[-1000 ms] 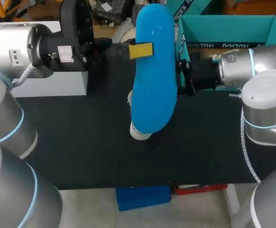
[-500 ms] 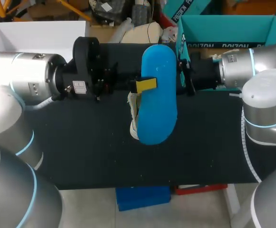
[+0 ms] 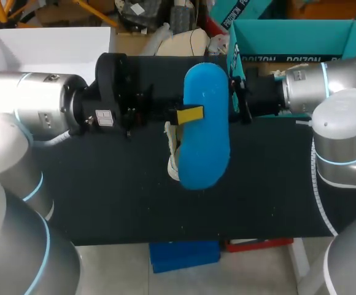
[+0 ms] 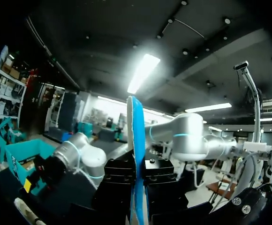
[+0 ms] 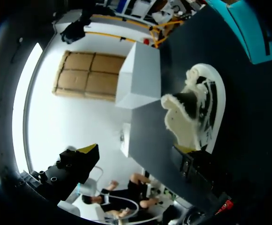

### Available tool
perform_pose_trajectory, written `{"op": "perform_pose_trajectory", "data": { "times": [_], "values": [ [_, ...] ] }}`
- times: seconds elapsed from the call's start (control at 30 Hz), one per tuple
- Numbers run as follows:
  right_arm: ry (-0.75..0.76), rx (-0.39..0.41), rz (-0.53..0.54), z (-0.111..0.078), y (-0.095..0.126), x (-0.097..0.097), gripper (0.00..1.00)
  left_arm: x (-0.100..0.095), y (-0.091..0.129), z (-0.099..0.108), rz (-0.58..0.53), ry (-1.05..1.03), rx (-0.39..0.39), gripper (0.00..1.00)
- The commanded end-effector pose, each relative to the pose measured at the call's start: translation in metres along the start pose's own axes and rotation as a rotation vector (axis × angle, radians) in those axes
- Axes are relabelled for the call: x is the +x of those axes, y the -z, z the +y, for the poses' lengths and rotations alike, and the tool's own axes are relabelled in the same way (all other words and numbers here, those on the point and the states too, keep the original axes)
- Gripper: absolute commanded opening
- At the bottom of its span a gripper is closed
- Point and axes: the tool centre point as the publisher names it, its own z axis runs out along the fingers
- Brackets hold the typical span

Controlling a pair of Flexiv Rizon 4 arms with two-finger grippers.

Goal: Take the shoe out of the shoebox, open the shoe tongue, remove and reinsert the insole, then place the shoe into the shoebox

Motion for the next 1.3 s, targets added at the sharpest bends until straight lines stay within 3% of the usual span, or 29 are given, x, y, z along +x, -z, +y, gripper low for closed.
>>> {"op": "perform_pose_trajectory", "data": {
  "times": [0.03, 0.07, 0.13, 0.23, 0.27, 0.43, 0.97, 1.03, 1.17, 1.2, 1.27, 1.3],
  "values": [
    [0.000, -0.004, 0.001, -0.001, -0.002, 0.000, 1.00, 0.016, 0.000, 0.026, 0.013, -0.272, 0.004, 0.00],
    [0.000, -0.004, 0.001, -0.001, -0.002, 0.000, 1.00, 0.016, 0.002, 0.036, 0.013, -0.284, 0.033, 0.00],
    [0.000, -0.004, 0.001, -0.001, -0.002, 0.000, 1.00, 0.017, 0.005, 0.054, -0.006, -0.400, 0.006, 0.00],
    [0.000, -0.004, 0.001, -0.001, -0.002, 0.000, 1.00, 0.011, 0.012, 0.079, -0.070, -0.532, -0.047, 0.00],
    [0.000, -0.004, 0.001, -0.001, -0.002, 0.000, 1.00, 0.009, 0.013, 0.085, -0.091, -0.601, -0.096, 0.00],
    [0.000, -0.004, 0.001, -0.001, -0.002, 0.000, 1.00, -0.003, 0.017, 0.111, -0.091, -0.659, -0.180, 0.00],
    [0.000, -0.004, 0.001, -0.001, -0.002, 0.000, 1.00, -0.003, 0.017, 0.111, -0.091, -0.659, -0.180, 0.00],
    [0.000, -0.004, 0.001, -0.001, -0.002, 0.000, 1.00, 0.012, 0.016, 0.119, -0.047, -0.869, -0.141, 0.00],
    [0.000, -0.004, 0.001, -0.001, -0.002, 0.000, 1.00, 0.013, 0.024, 0.138, -0.046, -1.020, -0.098, 0.00],
    [0.000, -0.004, 0.001, -0.001, -0.002, 0.000, 1.00, 0.010, 0.026, 0.146, -0.054, -1.130, -0.156, 0.00],
    [0.000, -0.004, 0.001, -0.001, -0.002, 0.000, 1.00, 0.005, 0.029, 0.153, -0.070, -1.184, -0.170, 0.00],
    [0.000, -0.004, 0.001, -0.001, -0.002, 0.000, 1.00, 0.001, 0.030, 0.161, -0.069, -1.280, -0.250, 0.00]
  ]
}}
